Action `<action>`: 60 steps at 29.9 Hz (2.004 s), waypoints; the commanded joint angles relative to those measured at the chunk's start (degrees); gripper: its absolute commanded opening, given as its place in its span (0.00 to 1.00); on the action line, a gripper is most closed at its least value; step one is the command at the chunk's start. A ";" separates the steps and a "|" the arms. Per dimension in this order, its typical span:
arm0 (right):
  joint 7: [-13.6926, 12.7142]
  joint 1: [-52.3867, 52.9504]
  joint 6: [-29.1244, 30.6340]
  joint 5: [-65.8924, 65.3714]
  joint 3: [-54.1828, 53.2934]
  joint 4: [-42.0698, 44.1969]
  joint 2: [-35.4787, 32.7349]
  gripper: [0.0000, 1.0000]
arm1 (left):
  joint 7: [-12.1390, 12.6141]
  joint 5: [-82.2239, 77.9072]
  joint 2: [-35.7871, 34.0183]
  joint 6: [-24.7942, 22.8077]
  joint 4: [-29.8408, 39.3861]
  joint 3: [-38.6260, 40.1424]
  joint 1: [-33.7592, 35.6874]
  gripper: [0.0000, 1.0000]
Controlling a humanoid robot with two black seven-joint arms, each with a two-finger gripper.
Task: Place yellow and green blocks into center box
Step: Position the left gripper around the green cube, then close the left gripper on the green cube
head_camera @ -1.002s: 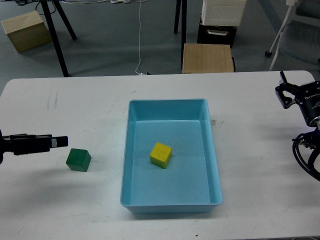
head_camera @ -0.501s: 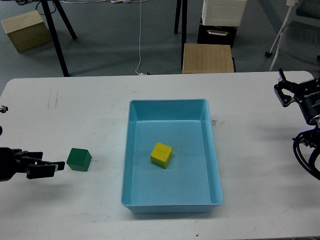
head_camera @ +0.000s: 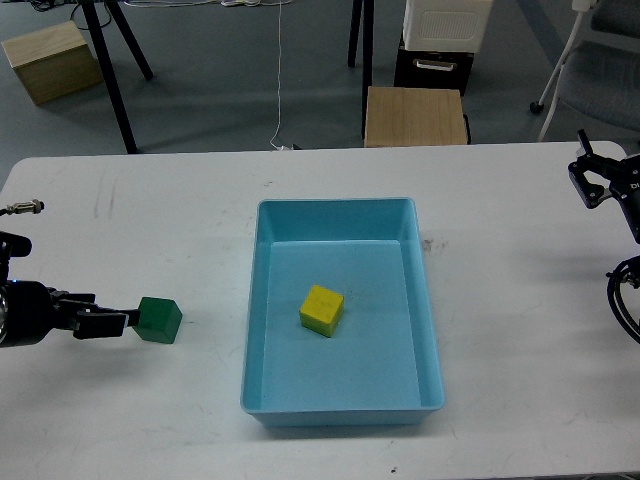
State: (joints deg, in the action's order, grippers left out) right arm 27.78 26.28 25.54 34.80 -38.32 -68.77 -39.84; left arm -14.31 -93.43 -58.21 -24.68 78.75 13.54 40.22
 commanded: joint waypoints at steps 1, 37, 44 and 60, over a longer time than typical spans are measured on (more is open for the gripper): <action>-0.01 0.00 -0.06 0.01 0.00 -0.57 -0.32 0.99 | 1.82 -0.09 -0.06 -0.54 0.00 -1.75 0.12 1.00; -0.18 -0.35 0.47 -1.40 0.26 -0.13 -0.41 0.99 | 2.97 -11.25 -4.37 -3.32 8.26 -5.62 5.04 1.00; -0.18 -0.35 0.47 -2.45 0.17 -0.05 -0.23 0.99 | 3.23 -11.51 -4.99 -3.32 10.64 -5.54 6.62 1.00; -0.18 -0.61 0.47 -2.54 0.17 0.13 -1.73 0.99 | 3.14 -16.87 2.48 -3.32 11.25 -5.36 9.44 1.00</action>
State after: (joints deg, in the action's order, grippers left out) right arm 27.59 25.74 26.02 32.25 -38.08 -68.64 -40.62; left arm -11.18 -109.33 -57.33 -28.00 89.79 8.19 49.06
